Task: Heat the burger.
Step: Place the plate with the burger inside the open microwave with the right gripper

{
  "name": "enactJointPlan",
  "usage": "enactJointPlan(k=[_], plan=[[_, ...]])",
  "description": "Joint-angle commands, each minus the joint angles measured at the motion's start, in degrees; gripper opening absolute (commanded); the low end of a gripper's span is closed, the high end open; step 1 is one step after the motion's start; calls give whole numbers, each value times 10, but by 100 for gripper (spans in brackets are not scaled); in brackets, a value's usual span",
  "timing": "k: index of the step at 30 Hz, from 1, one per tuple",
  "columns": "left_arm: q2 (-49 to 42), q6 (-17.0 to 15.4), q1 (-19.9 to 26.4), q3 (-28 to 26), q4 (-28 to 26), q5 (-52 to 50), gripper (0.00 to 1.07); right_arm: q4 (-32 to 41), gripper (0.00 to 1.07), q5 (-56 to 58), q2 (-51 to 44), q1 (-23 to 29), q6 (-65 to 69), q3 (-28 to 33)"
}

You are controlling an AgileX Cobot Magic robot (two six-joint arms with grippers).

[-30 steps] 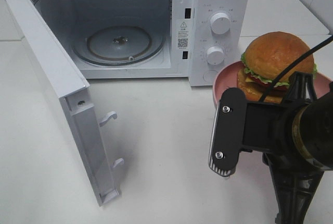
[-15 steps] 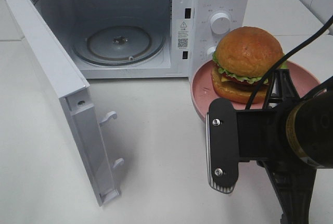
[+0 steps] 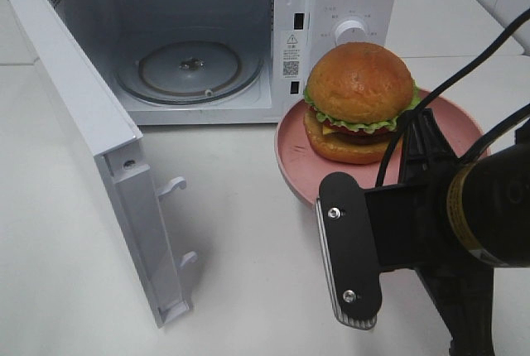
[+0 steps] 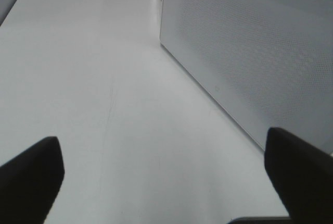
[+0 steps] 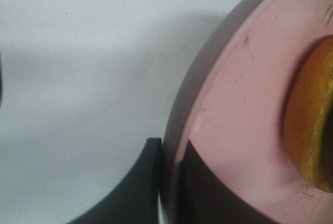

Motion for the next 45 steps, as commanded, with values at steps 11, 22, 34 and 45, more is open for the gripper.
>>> enactJointPlan(k=[11, 22, 34, 45], plan=[[-10, 2, -2, 2, -3, -8, 100, -78, 1, -26, -9, 3, -86, -1], [-10, 2, -2, 2, -3, -8, 100, -24, 0, -81, -8, -22, -141, -1], [-10, 2, -2, 2, -3, -8, 100, 100, 0, -164, -8, -116, -400, -3], [-10, 2, -2, 2, -3, -8, 100, 293, 0, -216, -8, -220, -674, -3]])
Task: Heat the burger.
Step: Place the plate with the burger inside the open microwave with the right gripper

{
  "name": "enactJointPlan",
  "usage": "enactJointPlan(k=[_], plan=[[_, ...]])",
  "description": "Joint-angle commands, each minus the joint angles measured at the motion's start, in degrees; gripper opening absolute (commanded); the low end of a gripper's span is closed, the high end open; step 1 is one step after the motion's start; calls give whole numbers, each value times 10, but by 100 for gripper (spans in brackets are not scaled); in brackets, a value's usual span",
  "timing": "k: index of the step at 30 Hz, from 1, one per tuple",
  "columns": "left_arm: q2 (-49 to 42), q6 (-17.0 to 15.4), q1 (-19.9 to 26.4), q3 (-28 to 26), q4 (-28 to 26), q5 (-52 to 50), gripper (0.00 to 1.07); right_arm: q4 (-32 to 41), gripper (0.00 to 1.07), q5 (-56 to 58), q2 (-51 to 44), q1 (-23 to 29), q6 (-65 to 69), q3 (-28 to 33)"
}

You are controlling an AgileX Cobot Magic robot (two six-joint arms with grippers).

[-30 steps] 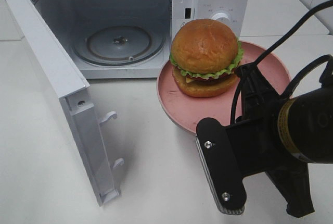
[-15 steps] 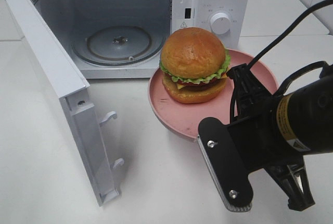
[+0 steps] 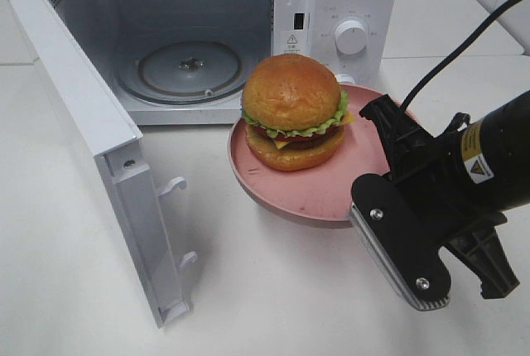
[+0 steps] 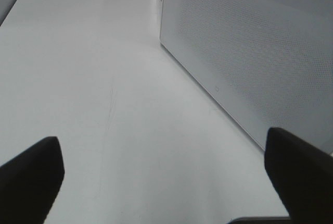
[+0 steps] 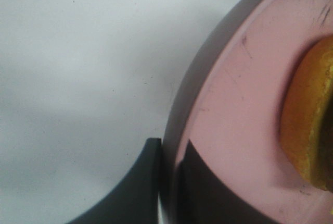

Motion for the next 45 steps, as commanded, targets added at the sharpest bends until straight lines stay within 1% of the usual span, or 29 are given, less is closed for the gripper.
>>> enactJointPlan(k=[1, 2, 3, 4, 5, 6, 7, 12, 18, 20, 23, 25, 28, 30, 33, 35, 38, 39, 40, 41, 42, 43, 45], plan=[[-10, 2, -2, 2, -3, -8, 100, 54, 0, -48, -8, -21, -80, -3], [-10, 2, -2, 2, -3, -8, 100, 101, 0, -51, -8, -38, -133, -3], [-10, 2, -2, 2, -3, -8, 100, 101, 0, -51, -8, -38, -133, -3], [-10, 2, -2, 2, -3, -8, 100, 141, 0, -51, -8, -53, -182, -3], [-10, 2, -2, 2, -3, -8, 100, 162, 0, -51, -8, -60, -202, -3], [-10, 2, -2, 2, -3, -8, 100, 162, 0, -51, -8, -60, -202, -3], [-10, 2, -2, 2, -3, -8, 100, 180, 0, -51, -8, -65, -226, -3], [-10, 2, -2, 2, -3, -8, 100, 168, 0, -52, -8, -67, -228, -3], [-10, 2, -2, 2, -3, -8, 100, 172, 0, -64, -8, -66, -227, -3], [-10, 2, -2, 2, -3, -8, 100, 174, 0, -93, -7, -66, -238, -4], [-10, 2, -2, 2, -3, -8, 100, 174, 0, -99, -4, -66, -238, -6], [-10, 2, -2, 2, -3, -8, 100, 177, 0, -99, 15, -66, -236, -26], [-10, 2, -2, 2, -3, -8, 100, 177, 0, -97, 22, -66, -236, -32], [-10, 2, -2, 2, -3, -8, 100, 177, 0, -97, 46, -66, -236, -54], [-10, 2, -2, 2, -3, -8, 100, 178, 0, -97, 52, -66, -236, -60], [-10, 2, -2, 2, -3, -8, 100, 178, 0, -97, 74, -66, -238, -84], [-10, 2, -2, 2, -3, -8, 100, 178, 0, -98, 81, -66, -241, -91], [-10, 2, -2, 2, -3, -8, 100, 187, 0, -98, 94, -66, -253, -102], [-10, 2, -2, 2, -3, -8, 100, 215, 0, -98, 107, -66, -275, -116], [-10, 2, -2, 2, -3, -8, 100, 215, 0, -98, 107, -66, -275, -116], [-10, 2, -2, 2, -3, -8, 100, 240, 0, -97, 120, -66, -301, -127], [-10, 2, -2, 2, -3, -8, 100, 240, 0, -97, 120, -66, -301, -127], [-10, 2, -2, 2, -3, -8, 100, 264, 0, -97, 139, -66, -329, -145]])
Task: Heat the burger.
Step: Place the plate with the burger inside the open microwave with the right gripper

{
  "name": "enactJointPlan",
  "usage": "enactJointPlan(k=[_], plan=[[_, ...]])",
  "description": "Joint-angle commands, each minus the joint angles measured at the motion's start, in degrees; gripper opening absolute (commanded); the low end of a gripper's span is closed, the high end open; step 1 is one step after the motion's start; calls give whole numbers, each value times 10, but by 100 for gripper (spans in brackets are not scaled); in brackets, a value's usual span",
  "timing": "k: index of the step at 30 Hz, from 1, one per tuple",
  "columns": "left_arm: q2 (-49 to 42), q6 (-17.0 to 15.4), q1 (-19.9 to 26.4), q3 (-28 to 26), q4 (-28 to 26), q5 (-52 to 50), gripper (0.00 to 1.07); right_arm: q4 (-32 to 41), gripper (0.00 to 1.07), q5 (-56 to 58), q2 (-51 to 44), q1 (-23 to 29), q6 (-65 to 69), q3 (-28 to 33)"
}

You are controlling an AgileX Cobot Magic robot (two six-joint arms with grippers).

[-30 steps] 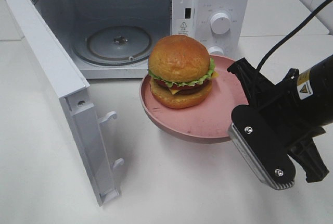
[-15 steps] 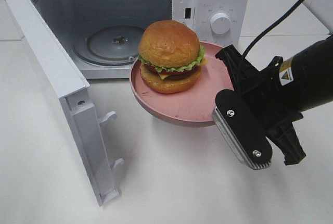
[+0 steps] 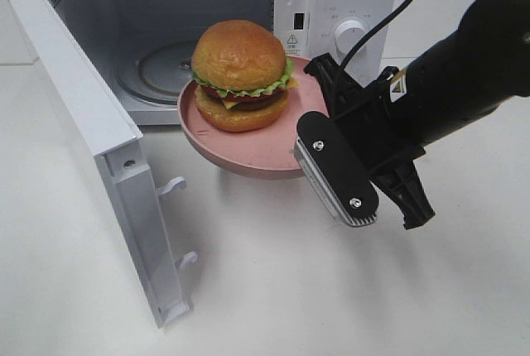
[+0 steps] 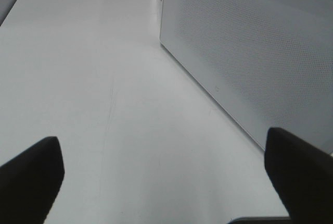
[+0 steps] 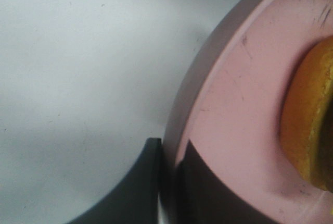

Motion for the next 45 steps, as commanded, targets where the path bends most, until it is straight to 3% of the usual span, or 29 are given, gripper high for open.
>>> enactJointPlan(k=[1, 8, 45], plan=[[-10, 2, -2, 2, -3, -8, 100, 27, 0, -38, 7, -2, -34, -23], [-10, 2, -2, 2, -3, -8, 100, 74, 0, -34, 62, -2, -92, -77], [-10, 2, -2, 2, -3, -8, 100, 33, 0, 30, 253, -2, -85, -328]])
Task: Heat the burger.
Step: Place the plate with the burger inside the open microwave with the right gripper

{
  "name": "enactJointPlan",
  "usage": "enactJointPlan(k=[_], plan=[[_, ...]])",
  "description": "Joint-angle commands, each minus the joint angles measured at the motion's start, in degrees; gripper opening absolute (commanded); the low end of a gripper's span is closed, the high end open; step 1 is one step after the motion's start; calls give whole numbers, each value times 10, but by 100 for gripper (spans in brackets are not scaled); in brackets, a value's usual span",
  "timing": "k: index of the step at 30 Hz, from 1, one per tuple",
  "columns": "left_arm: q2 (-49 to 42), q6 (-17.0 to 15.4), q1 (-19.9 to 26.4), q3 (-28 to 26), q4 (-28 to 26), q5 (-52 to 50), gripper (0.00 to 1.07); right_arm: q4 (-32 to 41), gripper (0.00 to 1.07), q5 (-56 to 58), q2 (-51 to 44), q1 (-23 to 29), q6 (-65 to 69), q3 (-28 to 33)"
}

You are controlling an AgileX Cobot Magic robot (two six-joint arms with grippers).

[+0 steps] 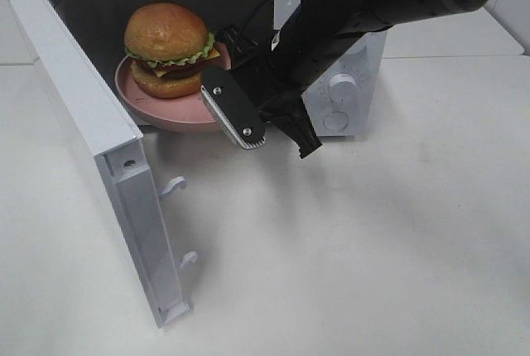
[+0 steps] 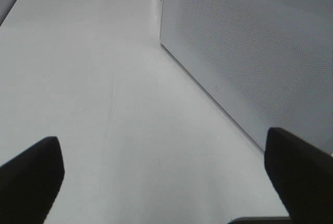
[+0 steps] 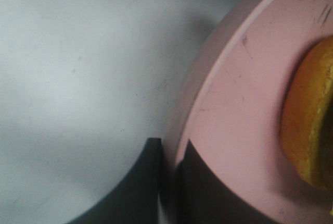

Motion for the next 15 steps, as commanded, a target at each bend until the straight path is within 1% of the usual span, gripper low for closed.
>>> enactJointPlan(k=[1, 3, 6, 7, 9, 11, 14, 15], plan=[[-10, 2, -2, 2, -3, -8, 100, -1, 0, -15, 1, -2, -1, -27], [-10, 2, -2, 2, -3, -8, 100, -2, 0, -6, 17, -2, 0, -49], [-10, 2, -2, 2, -3, -8, 100, -2, 0, -2, 26, -2, 1, -62], [-10, 2, -2, 2, -3, -8, 100, -5, 0, -1, 35, -2, 2, -77], [-10, 2, -2, 2, -3, -8, 100, -6, 0, 2, 39, -2, 6, -82], [-10, 2, -2, 2, -3, -8, 100, -7, 0, 16, 59, -2, 14, -111], [-10, 2, -2, 2, -3, -8, 100, -7, 0, 17, 64, -2, 15, -116], [-10, 2, -2, 2, -3, -8, 100, -8, 0, 19, 72, -2, 16, -128]])
